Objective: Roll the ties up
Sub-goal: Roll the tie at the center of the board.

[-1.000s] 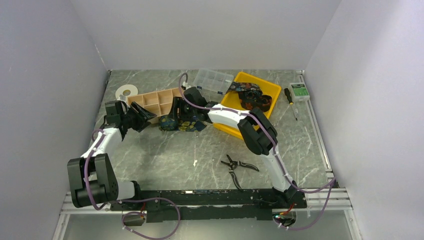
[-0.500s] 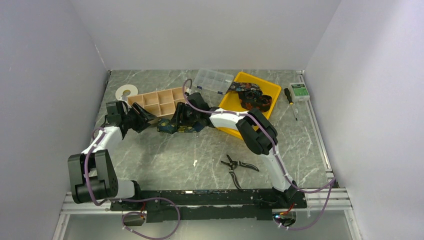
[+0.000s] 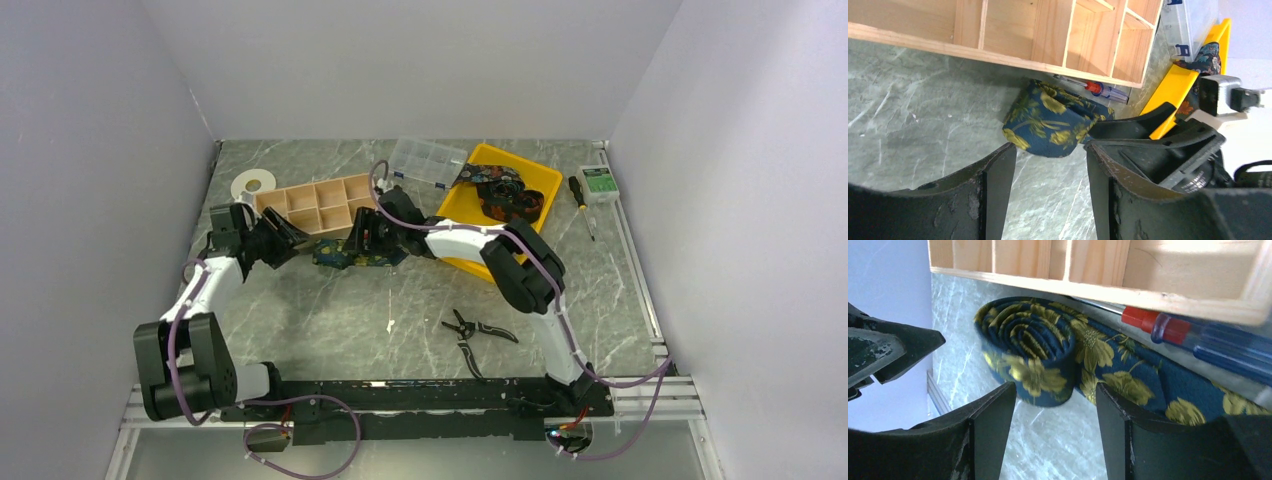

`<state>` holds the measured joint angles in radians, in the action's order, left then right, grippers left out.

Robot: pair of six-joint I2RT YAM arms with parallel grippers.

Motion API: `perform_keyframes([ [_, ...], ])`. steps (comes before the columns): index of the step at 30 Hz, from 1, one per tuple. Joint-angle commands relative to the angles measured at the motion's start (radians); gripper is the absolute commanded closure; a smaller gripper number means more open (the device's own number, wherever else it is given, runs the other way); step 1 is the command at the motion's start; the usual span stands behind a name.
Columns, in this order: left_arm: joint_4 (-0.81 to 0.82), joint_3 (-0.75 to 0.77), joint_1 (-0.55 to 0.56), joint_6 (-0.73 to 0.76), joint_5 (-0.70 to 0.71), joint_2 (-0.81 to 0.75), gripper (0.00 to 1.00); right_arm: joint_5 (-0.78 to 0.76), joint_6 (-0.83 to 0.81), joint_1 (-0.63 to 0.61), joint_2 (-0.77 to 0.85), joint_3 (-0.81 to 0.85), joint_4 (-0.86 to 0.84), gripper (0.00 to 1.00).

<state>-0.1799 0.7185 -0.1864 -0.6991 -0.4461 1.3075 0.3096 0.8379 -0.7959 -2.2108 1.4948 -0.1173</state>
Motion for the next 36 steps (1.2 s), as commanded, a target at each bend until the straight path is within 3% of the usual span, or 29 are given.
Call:
perform_keyframes([
  [1, -0.055, 0.012, -0.002, 0.044, 0.026, -0.091, 0.40, -0.117, -0.122, 0.008, 0.169, -0.038, 0.052, 0.36],
  [9, -0.094, -0.009, -0.002, 0.019, 0.049, -0.160, 0.40, -0.296, -0.259, 0.025, 0.311, -0.163, 0.110, 0.38],
  [18, -0.022, -0.136, -0.002, -0.111, 0.155, -0.328, 0.37, -0.320, -0.336, 0.003, 0.466, -0.374, -0.011, 0.38],
  [20, 0.046, -0.177, -0.002, -0.135, 0.177, -0.351, 0.31, -0.302, -0.352, 0.003, 0.465, -0.382, -0.038, 0.36],
  [22, 0.107, -0.204, -0.003, -0.135, 0.182, -0.370, 0.09, -0.244, -0.356, 0.005, 0.458, -0.399, -0.089, 0.34],
  [24, 0.105, -0.195, -0.002, -0.106, 0.200, -0.379, 0.06, -0.190, -0.341, 0.010, 0.450, -0.406, -0.142, 0.32],
  [27, 0.067, -0.147, -0.004, -0.078, 0.199, -0.347, 0.06, -0.108, -0.308, 0.033, 0.394, -0.299, -0.024, 0.29],
  [32, -0.096, -0.001, -0.005, 0.015, 0.093, -0.176, 0.06, -0.079, -0.245, 0.046, 0.359, -0.273, -0.067, 0.22],
  [33, -0.113, 0.012, -0.005, 0.018, 0.084, -0.148, 0.06, -0.063, -0.238, 0.048, 0.349, -0.260, -0.065, 0.17],
  [34, -0.134, 0.024, -0.007, 0.022, 0.072, -0.125, 0.06, -0.048, -0.239, 0.048, 0.342, -0.250, -0.061, 0.03],
  [36, -0.160, 0.037, -0.009, 0.060, 0.023, -0.103, 0.06, -0.031, -0.242, 0.048, 0.336, -0.242, -0.066, 0.00],
])
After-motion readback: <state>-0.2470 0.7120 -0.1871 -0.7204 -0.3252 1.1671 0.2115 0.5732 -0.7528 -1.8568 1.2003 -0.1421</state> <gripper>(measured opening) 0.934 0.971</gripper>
